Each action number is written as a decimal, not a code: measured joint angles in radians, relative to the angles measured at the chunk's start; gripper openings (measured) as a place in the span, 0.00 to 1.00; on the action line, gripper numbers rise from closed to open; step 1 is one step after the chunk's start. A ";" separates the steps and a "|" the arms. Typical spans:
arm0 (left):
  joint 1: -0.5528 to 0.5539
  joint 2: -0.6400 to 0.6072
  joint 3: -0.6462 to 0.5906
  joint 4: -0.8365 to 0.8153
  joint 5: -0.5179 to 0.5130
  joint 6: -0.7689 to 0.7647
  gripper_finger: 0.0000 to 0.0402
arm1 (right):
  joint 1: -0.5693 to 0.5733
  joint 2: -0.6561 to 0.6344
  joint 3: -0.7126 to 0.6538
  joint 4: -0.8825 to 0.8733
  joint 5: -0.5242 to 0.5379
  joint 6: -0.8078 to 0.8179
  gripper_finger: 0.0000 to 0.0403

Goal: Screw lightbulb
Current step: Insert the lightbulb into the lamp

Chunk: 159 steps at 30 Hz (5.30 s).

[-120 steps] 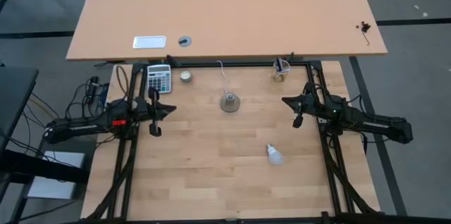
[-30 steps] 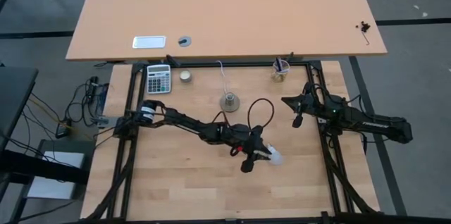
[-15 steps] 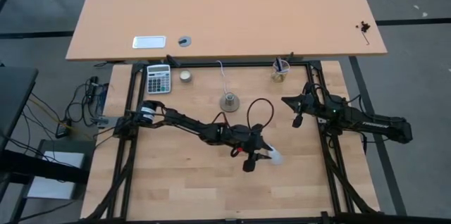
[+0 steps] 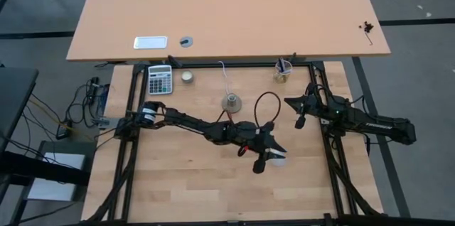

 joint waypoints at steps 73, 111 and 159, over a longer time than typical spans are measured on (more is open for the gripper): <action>0.004 0.285 0.678 -0.456 0.111 0.064 0.01 | 0.000 0.007 0.000 0.031 0.000 0.000 0.06; 0.020 0.426 0.659 -0.836 -0.003 0.243 0.01 | 0.000 0.011 0.000 0.078 0.000 0.000 0.06; 0.060 0.369 0.695 -1.098 -0.173 0.142 0.08 | 0.000 0.011 0.000 0.081 0.000 0.000 0.06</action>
